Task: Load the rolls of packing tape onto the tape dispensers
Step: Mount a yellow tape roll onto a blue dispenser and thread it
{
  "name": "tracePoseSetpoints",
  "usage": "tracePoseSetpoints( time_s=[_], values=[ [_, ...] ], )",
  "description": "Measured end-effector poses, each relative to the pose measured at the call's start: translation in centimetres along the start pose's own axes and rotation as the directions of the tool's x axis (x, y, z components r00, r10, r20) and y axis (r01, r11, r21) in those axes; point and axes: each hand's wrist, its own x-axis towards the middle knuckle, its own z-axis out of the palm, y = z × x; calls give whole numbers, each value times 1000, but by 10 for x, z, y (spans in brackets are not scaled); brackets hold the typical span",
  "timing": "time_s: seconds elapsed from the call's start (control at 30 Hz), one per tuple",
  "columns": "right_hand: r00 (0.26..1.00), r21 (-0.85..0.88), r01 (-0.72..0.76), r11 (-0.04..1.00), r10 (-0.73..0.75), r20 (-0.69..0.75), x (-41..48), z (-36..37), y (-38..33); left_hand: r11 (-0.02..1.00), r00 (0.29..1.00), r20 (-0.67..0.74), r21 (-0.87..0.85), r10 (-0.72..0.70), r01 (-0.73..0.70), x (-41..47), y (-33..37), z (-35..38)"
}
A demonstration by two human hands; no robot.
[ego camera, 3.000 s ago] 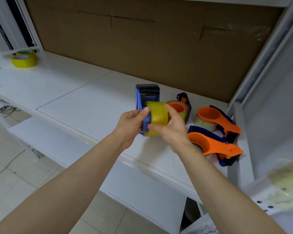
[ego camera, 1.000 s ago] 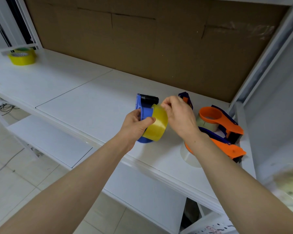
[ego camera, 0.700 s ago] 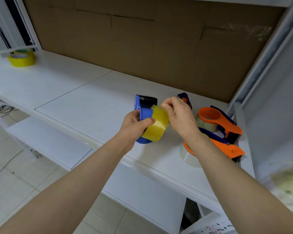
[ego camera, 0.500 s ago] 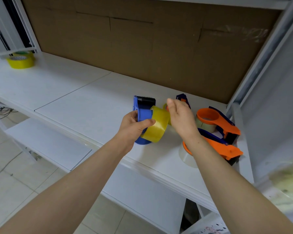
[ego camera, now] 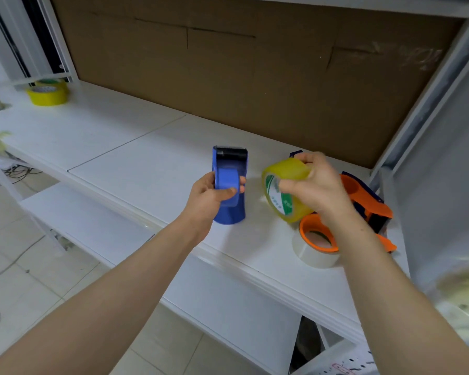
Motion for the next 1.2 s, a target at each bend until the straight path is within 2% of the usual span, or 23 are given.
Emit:
tracePoseSetpoints(
  time_s=[0.07, 0.13, 0.2, 0.3, 0.4, 0.5, 0.57, 0.63, 0.7, 0.77, 0.8, 0.87, 0.97, 1.03, 1.13, 1.2],
  values=[
    [989, 286, -21, 958, -23, 148, 0, -12, -3, 999, 1000, -16, -46, -10, 9, 2, 1, 0],
    [947, 563, -115, 818, -82, 312, 1, -13, -2, 993, 999, -6, -116, -32, 31, 2, 3, 4],
    [902, 671, -197, 715, -136, 410, 1, -7, 0, 977, 997, 62, -202, -55, 66, 0, 4, 8],
    [883, 680, -207, 704, -165, 439, 1, 7, 2, 977, 985, 172, -207, -13, 49, -4, 6, 11],
    [932, 714, -162, 681, -132, 338, 4, 14, 4, 992, 967, 249, -124, 55, -24, -6, 7, 8],
    [966, 724, -126, 678, -83, 246, 5, 24, 8, 992, 955, 291, -129, 51, -13, -9, 11, 9],
    [983, 666, -73, 742, -60, 174, 5, 31, 11, 995, 965, 253, -95, 62, -38, -11, 11, 11],
    [994, 589, -37, 808, -29, 103, 3, 36, 10, 997, 984, 163, 15, 75, -78, -12, 10, 12],
    [995, 635, -104, 766, 86, 59, 3, 41, 10, 989, 993, 92, 121, 76, -87, -13, 7, 15],
    [976, 693, -218, 687, 172, 137, -2, 48, 8, 976, 993, 71, 194, 91, -103, -14, 1, 16],
    [971, 679, -241, 694, 174, 166, -6, 52, 9, 969, 993, 69, 219, 99, -112, -13, -3, 15],
    [971, 648, -237, 724, 173, 162, -10, 57, 10, 969, 993, 69, 219, 99, -112, -13, -8, 13],
    [976, 666, -218, 713, 169, 139, -11, 58, 14, 990, 996, 75, 129, 40, -50, -15, -8, 10],
    [976, 672, -219, 707, 159, 150, -12, 60, 14, 983, 999, 50, 183, 6, -15, -16, -6, 8],
    [963, 751, -270, 603, 175, 206, -16, 63, 17, 930, 998, 33, 361, 61, -69, -17, -8, 2],
    [954, 792, -298, 533, 185, 234, -19, 63, 15, 904, 993, 12, 414, 114, -109, -19, -7, -3]
  ],
)
